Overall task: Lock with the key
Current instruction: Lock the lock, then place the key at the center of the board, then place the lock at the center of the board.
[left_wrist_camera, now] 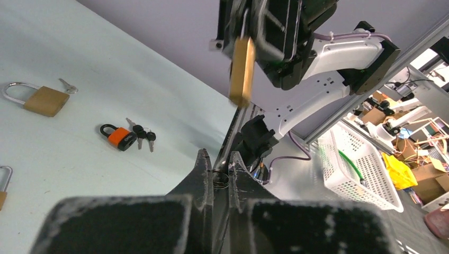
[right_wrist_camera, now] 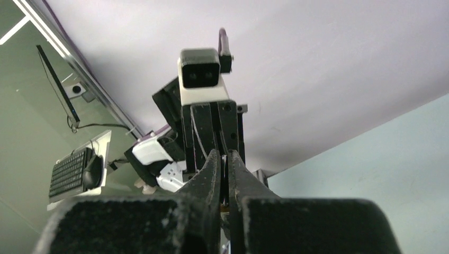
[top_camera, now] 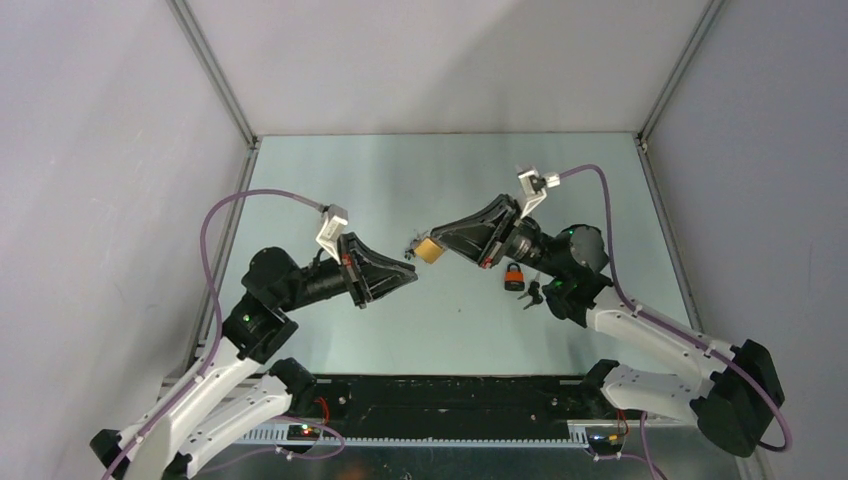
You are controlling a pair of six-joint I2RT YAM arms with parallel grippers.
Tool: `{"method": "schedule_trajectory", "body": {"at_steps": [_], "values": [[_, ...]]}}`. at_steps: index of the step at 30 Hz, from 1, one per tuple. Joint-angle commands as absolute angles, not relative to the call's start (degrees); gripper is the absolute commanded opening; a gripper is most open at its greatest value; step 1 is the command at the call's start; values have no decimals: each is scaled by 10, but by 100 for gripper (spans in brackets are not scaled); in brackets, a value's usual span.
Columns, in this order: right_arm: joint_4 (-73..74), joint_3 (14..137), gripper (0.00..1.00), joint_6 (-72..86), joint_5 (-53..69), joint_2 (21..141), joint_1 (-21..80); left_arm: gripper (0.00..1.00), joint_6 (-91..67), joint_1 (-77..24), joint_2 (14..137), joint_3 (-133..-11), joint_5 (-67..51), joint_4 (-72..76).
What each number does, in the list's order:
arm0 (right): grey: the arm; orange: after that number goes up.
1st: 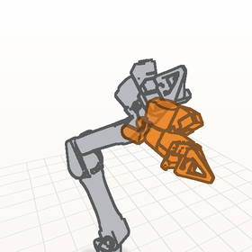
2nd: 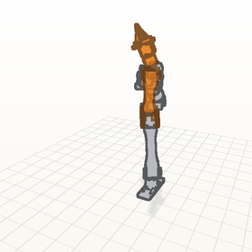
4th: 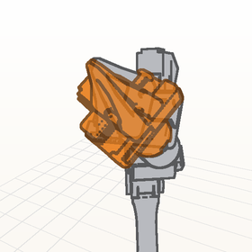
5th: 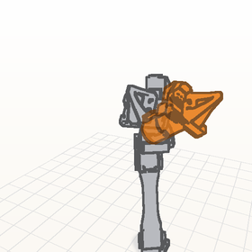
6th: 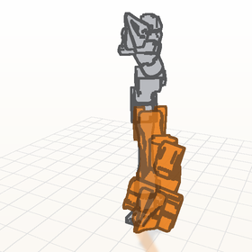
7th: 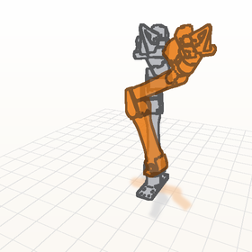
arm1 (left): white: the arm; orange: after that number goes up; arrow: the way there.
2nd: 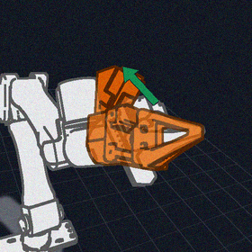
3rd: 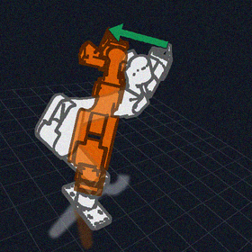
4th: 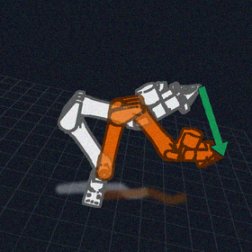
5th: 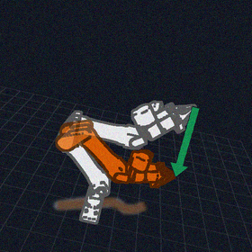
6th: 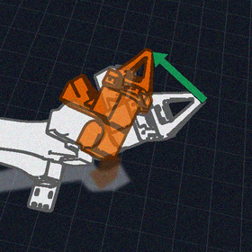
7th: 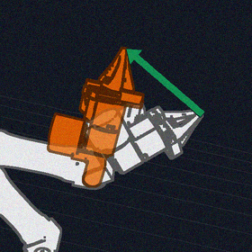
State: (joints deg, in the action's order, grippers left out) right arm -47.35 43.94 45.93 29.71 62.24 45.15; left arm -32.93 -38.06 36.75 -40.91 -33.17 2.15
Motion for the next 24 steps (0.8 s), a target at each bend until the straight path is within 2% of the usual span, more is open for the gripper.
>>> {"method": "schedule_trajectory", "body": {"at_steps": [1,6,14,20,24], "values": [[-545,441,0,464,266,580,432,0,-309,-379,359,-401,-317,4],[-530,436,0,461,250,575,417,0,-309,-379,367,-397,-274,-40],[-338,424,0,379,228,616,425,0,-340,-374,455,-401,31,-198],[-253,395,0,335,176,691,467,0,-366,-374,542,-344,104,-183],[-255,363,0,348,166,764,480,0,-389,-375,577,-283,74,-110]]}}
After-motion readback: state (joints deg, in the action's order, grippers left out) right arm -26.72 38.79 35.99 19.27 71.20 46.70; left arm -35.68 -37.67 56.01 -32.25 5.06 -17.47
